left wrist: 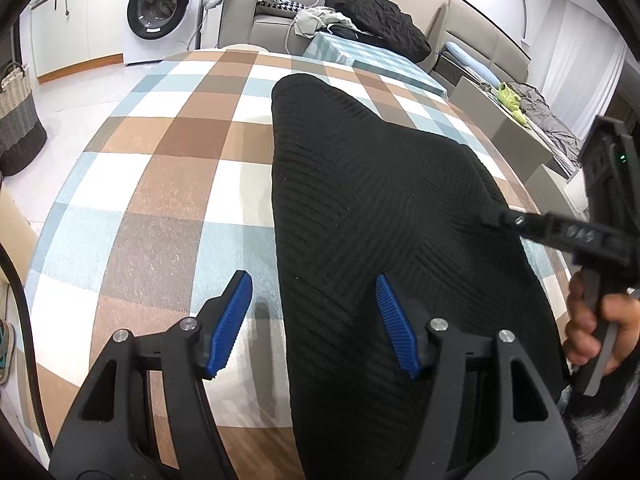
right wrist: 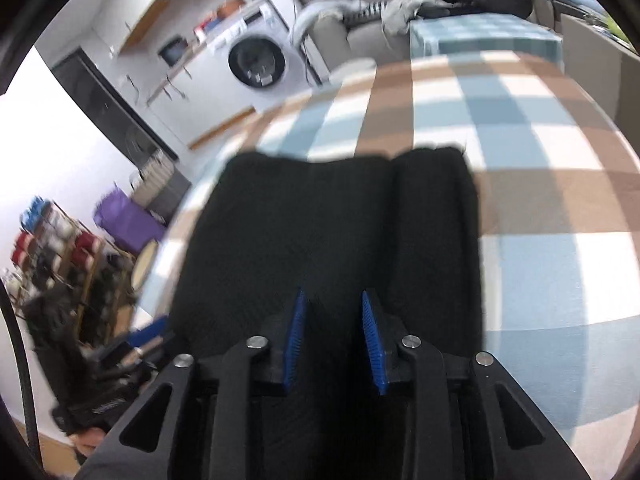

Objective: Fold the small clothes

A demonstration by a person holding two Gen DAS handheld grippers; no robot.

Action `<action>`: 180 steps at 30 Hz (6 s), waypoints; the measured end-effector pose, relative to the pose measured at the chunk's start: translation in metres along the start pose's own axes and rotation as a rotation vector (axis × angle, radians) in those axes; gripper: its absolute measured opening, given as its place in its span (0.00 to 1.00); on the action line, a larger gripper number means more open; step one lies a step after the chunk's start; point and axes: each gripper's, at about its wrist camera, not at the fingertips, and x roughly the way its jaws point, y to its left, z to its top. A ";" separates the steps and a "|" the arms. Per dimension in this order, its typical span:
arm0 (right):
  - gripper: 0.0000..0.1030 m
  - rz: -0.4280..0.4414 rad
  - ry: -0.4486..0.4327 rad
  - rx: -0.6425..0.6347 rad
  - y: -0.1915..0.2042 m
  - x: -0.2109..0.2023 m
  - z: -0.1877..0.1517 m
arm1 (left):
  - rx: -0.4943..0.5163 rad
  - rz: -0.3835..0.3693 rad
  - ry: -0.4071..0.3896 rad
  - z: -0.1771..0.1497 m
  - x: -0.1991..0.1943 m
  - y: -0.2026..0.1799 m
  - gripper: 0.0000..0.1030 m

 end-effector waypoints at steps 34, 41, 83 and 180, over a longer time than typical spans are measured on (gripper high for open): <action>0.39 -0.072 -0.039 0.053 -0.028 -0.068 -0.110 | 0.002 -0.065 0.044 -0.060 -0.030 -0.009 0.31; 0.12 -0.066 -0.028 0.017 -0.014 -0.054 -0.105 | 0.000 -0.048 0.017 -0.046 -0.023 -0.006 0.14; 1.00 -0.097 -0.338 -0.251 0.029 -0.102 -0.073 | 0.147 0.076 -0.289 -0.013 -0.077 -0.022 0.99; 1.00 -0.082 -0.523 -0.363 0.035 -0.096 -0.106 | 0.207 0.078 -0.426 -0.036 -0.074 -0.013 0.99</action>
